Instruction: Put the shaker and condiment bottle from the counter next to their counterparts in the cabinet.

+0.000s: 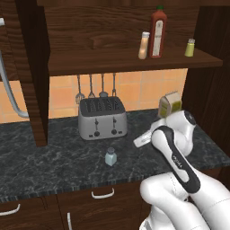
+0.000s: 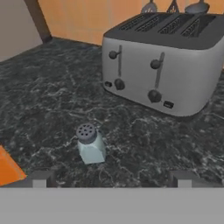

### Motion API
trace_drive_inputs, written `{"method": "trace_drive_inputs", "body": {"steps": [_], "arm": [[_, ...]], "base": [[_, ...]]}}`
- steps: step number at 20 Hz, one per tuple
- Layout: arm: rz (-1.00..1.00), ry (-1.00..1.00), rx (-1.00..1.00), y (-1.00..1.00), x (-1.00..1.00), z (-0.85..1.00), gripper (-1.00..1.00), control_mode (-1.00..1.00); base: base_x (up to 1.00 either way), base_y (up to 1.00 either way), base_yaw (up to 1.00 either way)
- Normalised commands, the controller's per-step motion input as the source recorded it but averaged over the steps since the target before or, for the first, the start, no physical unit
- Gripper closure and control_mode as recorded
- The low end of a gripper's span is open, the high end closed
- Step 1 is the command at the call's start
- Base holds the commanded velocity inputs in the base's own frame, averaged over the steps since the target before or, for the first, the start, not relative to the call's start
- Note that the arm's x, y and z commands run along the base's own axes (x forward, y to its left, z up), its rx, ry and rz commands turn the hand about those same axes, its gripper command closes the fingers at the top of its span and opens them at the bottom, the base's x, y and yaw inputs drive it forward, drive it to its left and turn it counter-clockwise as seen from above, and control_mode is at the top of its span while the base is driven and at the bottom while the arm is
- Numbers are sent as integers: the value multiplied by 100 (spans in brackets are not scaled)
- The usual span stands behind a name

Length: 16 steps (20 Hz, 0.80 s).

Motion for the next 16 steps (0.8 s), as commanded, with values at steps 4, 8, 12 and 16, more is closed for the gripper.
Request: {"method": "trace_drive_inputs", "body": {"steps": [4, 8, 12, 16], "arm": [[32, 0, -8, 0, 0, -39, -100, -100], [24, -2, -10, 0, 0, -43, -100, -100], [13, -2, -2, 2, -1, -24, -100, -100], [10, -19, 0, 15, -4, -18, -100, -100]], "base": [[0, 0, 0], [0, 0, 0], [0, 0, 0], [0, 0, 0]]}}
